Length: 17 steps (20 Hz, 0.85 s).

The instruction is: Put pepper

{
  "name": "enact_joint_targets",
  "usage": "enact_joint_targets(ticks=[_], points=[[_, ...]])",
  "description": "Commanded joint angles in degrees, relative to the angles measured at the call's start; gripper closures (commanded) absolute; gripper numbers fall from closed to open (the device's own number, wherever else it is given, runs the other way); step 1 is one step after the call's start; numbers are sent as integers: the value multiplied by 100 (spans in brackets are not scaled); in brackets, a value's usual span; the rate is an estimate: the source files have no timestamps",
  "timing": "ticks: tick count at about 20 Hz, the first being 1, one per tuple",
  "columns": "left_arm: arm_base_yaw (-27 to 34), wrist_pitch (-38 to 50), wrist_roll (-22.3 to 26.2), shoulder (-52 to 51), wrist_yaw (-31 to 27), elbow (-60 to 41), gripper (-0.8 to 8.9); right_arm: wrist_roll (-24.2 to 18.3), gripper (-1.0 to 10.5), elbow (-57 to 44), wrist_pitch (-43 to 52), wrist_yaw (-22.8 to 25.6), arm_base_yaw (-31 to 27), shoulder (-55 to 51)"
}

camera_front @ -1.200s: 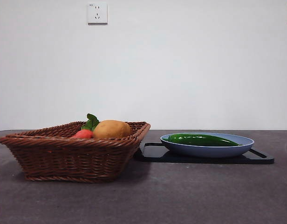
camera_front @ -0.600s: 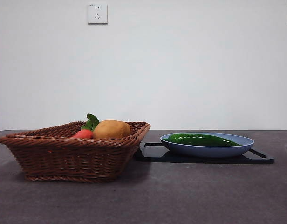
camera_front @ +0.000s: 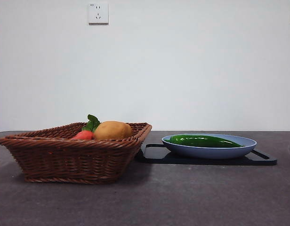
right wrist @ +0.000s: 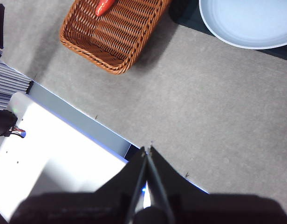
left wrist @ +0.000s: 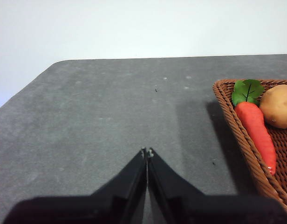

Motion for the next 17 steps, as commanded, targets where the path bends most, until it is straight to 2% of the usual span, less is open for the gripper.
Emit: enact_joint_targets(ticks=[1,5,7,9,12,14,17], points=[[17,57,-35,-13,-4,-46,805,33,936,105,33,0,28,33],[17,57,-35,-13,-4,-46,805,-87,936,105,68,-2,24,31],[17,57,-35,-13,-4,-46,805,-315,936,101,463,42,-190,-170],[17,55,-35,-13,-7,-46,805,-476,936,15,1204,4,-487,-573],[17,55,-35,-13,-7,-46,805,-363,936,-686,2645,-11,-907,-1405],[17,55,-35,-13,-7,-46,805,-378,936,-1606,3751,72,-1128,-2072],[17,55,-35,-13,-7,-46,805,-372,936,-3296,5567,651,-1226,-3038]])
